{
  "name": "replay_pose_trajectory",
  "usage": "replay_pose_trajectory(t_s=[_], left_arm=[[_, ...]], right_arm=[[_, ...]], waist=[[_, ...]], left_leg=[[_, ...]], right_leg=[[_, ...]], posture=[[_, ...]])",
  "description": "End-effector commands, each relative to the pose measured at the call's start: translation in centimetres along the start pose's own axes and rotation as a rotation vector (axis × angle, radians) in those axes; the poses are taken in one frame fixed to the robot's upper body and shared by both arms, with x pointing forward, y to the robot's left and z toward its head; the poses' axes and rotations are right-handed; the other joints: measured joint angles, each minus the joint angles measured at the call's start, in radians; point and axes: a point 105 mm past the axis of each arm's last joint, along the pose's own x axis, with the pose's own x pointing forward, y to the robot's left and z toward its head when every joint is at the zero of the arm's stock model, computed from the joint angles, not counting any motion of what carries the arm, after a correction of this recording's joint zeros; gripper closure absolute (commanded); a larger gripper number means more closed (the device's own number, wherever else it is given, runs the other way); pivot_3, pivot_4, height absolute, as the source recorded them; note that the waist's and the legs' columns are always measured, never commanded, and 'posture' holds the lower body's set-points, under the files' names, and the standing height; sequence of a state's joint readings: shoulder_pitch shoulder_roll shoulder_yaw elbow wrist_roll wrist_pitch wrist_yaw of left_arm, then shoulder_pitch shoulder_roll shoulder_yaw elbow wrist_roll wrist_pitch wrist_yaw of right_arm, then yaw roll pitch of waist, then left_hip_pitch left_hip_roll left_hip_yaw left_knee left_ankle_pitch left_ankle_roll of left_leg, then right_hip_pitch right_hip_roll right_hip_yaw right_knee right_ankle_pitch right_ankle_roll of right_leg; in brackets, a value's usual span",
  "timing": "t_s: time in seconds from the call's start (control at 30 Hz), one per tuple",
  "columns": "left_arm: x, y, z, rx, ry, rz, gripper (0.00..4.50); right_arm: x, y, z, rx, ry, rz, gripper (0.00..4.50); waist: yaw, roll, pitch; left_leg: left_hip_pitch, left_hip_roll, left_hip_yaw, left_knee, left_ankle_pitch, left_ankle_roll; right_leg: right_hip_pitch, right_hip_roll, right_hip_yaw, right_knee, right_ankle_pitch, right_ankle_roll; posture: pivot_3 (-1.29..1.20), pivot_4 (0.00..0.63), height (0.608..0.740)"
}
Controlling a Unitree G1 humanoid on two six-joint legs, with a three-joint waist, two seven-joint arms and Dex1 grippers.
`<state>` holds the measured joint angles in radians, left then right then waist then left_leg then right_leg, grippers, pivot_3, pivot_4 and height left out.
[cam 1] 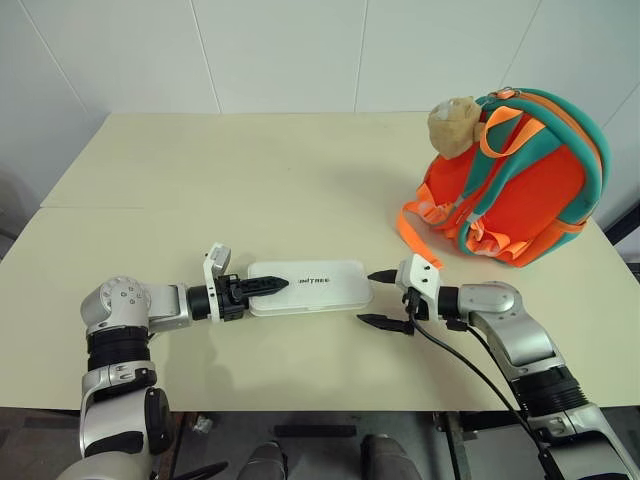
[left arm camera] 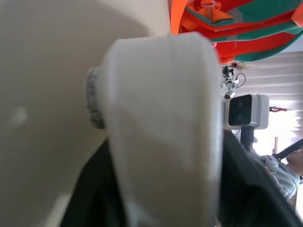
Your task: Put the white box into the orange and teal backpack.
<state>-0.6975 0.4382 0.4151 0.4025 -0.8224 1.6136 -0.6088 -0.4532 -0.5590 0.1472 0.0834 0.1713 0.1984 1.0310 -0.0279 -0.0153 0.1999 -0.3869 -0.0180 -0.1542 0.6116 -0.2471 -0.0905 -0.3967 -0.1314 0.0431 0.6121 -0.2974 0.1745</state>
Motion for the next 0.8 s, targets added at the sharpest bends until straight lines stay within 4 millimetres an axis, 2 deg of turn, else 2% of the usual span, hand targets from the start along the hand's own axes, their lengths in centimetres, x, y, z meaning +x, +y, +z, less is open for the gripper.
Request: replay_pose_trajectory(t_s=[0.03,0.17,0.2,0.27,0.37,0.43,0.53,0.67,0.8], left_arm=[[-0.3,-0.8,0.5,0.032,-0.023,-0.018,3.10],[-0.6,-1.1,1.3,0.096,-0.055,-0.003,3.10],[-0.7,-1.0,1.5,0.112,-0.063,0.008,3.10],[-0.8,-0.9,1.7,0.129,-0.072,0.021,3.10],[-0.9,-0.5,1.6,0.142,-0.073,0.030,3.10],[-0.7,-0.2,1.3,0.155,-0.058,0.040,3.10],[-0.4,-0.3,0.8,0.168,-0.034,0.026,3.10],[-0.3,-0.1,0.5,0.197,-0.029,0.030,3.10],[-0.9,-0.1,0.7,0.199,-0.067,0.020,3.10]], right_arm=[[-2.0,-1.4,1.4,-0.024,-0.043,-0.107,0.00],[-5.6,-3.1,1.9,0.006,-0.043,-0.245,0.00],[-7.0,-4.5,2.0,-0.001,-0.033,-0.335,0.00],[-8.8,-6.0,2.2,-0.006,-0.023,-0.436,0.00],[-12.8,-9.7,2.0,-0.018,0.049,-0.682,0.00],[-14.2,-11.3,2.5,-0.014,0.057,-0.788,0.00],[-14.2,-12.1,3.2,-0.034,0.072,-0.820,0.00],[-13.2,-13.5,4.3,-0.002,0.055,-0.868,0.00],[-11.4,-14.5,6.2,0.081,-0.072,-0.849,0.00]], waist=[[0.000,0.000,0.000],[0.001,0.000,0.000],[0.001,0.000,0.000],[0.000,0.000,0.000],[-0.001,0.000,0.000],[-0.001,0.000,0.000],[-0.001,0.000,0.000],[0.000,0.000,0.000],[-0.002,0.000,0.000]], left_leg=[[0.000,0.000,0.000,0.000,0.000,0.000],[0.000,0.000,0.000,0.000,0.000,0.000],[0.000,0.000,0.000,0.000,0.000,0.000],[0.000,0.000,0.001,0.000,0.000,0.000],[0.000,0.000,0.001,0.000,0.000,0.000],[0.000,0.000,0.002,0.000,0.000,0.001],[0.000,0.000,0.002,0.000,0.000,0.000],[0.000,0.000,0.003,0.000,0.000,0.000],[0.000,0.000,0.003,0.000,0.000,0.000]], right_leg=[[0.000,0.000,0.000,0.000,0.000,0.000],[0.000,0.000,0.000,0.000,0.000,0.000],[0.000,0.000,0.000,0.000,0.000,0.000],[0.000,0.000,0.001,0.000,0.000,0.000],[0.000,0.000,0.001,0.000,0.000,0.000],[0.000,0.000,0.001,0.000,0.000,-0.001],[0.000,0.000,0.001,-0.001,0.000,-0.001],[0.000,0.000,0.002,-0.002,0.000,-0.001],[0.000,0.000,0.002,-0.002,0.000,-0.001]], posture=[[0.00,0.150,0.740],[0.00,0.150,0.740],[0.00,0.150,0.740],[0.00,0.150,0.740],[0.00,0.150,0.740],[0.00,0.150,0.740],[0.00,0.150,0.740],[0.00,0.150,0.740],[0.00,0.150,0.740]])
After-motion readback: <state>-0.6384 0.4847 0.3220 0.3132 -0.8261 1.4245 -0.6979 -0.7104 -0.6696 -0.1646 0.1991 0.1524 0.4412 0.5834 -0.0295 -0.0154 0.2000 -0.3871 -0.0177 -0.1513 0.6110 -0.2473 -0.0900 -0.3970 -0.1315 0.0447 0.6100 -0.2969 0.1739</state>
